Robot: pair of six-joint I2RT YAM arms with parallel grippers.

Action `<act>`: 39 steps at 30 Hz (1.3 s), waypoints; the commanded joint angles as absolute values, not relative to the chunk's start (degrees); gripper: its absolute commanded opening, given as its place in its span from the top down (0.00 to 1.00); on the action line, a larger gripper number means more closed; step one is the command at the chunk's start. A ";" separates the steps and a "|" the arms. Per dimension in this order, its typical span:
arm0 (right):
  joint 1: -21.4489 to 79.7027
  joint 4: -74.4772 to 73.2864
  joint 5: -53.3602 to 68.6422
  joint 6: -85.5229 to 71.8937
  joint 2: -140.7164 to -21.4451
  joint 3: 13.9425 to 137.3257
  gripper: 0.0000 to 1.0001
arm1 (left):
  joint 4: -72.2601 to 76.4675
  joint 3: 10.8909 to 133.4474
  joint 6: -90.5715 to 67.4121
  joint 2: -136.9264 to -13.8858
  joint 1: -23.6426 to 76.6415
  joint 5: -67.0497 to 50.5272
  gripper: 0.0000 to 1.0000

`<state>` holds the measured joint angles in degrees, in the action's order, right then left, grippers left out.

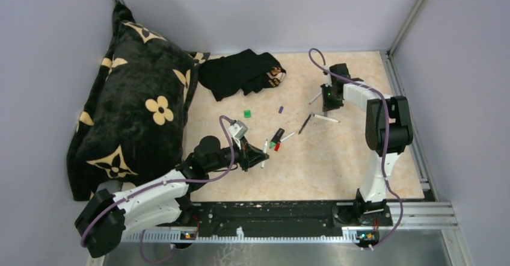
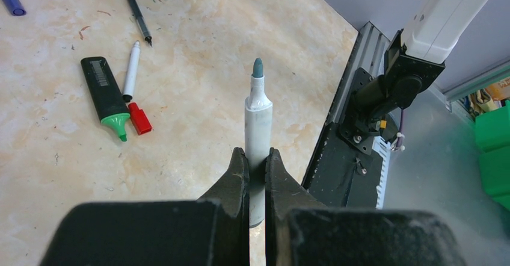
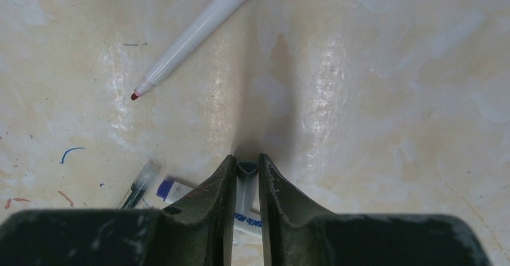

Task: Insert the pens into the pen caps
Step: Insert the pen cap onto the pen.

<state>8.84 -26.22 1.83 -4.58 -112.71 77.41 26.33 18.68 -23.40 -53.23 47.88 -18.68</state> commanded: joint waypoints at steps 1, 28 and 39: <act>8.88 -26.63 1.51 -4.25 -113.00 77.03 0.82 | 28.20 17.62 -24.21 -52.53 47.90 -20.22 1.00; 8.87 -23.85 2.55 -4.39 -108.15 72.14 0.84 | 37.01 20.04 -28.31 -62.66 47.90 -28.79 1.00; 5.44 -10.66 9.61 -7.31 -96.83 64.38 1.00 | 43.47 23.51 -28.59 -71.01 49.47 -32.71 1.00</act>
<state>7.84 -18.06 4.86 -5.15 -105.30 66.24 38.65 20.51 -28.88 -67.96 48.34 -30.09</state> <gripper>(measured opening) 0.114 0.057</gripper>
